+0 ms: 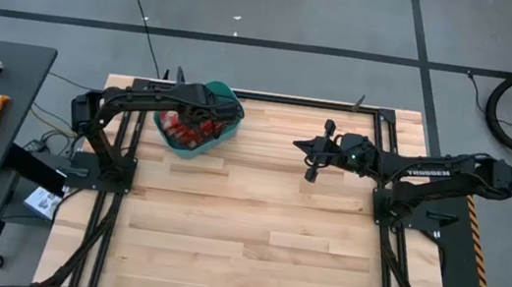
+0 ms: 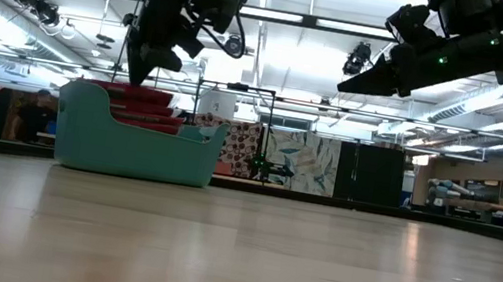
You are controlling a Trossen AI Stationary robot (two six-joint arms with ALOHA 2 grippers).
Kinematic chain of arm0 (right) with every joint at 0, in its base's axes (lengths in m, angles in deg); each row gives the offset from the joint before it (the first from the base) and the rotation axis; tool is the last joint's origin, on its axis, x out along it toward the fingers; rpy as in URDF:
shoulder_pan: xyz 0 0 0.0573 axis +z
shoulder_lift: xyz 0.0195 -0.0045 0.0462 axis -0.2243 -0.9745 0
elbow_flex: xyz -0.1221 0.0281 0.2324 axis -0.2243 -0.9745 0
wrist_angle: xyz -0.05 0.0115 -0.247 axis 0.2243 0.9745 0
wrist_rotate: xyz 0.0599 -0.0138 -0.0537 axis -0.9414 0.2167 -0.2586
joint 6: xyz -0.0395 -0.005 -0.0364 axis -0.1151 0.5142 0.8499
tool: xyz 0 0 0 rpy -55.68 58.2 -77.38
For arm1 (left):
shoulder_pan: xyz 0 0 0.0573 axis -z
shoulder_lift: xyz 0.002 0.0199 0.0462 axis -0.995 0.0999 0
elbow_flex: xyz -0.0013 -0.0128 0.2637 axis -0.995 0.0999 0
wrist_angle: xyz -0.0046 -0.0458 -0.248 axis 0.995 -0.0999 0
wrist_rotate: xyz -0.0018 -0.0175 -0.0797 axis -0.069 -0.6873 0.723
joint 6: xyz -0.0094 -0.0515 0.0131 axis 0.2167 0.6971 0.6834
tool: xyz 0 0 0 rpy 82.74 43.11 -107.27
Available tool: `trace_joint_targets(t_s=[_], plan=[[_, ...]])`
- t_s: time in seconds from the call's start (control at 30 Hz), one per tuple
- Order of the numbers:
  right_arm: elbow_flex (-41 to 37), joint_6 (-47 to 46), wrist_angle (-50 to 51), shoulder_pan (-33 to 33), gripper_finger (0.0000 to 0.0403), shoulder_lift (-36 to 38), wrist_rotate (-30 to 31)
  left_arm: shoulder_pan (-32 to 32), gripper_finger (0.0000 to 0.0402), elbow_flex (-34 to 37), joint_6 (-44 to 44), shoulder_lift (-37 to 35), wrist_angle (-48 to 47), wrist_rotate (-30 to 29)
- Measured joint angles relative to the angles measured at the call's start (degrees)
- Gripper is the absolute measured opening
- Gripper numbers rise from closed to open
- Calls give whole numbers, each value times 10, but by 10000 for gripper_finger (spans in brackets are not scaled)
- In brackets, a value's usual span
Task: Sort popcorn bags into baskets
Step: Put the popcorn bag into the bin, then return to Home Position
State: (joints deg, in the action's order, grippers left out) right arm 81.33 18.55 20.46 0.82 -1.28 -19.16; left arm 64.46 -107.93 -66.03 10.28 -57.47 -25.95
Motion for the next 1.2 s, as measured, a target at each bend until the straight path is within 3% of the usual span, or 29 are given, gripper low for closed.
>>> trace_joint_targets(t_s=[0.23,0.33,0.47,0.57,0.77,1.2], plan=[[0,-1,2,0,8,0,-10,17,90,-17,-55,-7,5,33],[0,-9,3,-10,7,0,-50,28,91,-18,-94,-41,67,25],[0,-25,5,-28,4,0,-78,38,82,3,-139,-100,167,59],[-12,-27,-8,-38,4,5,-83,46,73,52,-167,-149,260,103],[-33,-39,-14,-64,4,60,-153,50,50,183,-190,-250,428,172],[-120,-95,-54,-116,3,210,-198,51,5,434,-211,-435,728,237]])
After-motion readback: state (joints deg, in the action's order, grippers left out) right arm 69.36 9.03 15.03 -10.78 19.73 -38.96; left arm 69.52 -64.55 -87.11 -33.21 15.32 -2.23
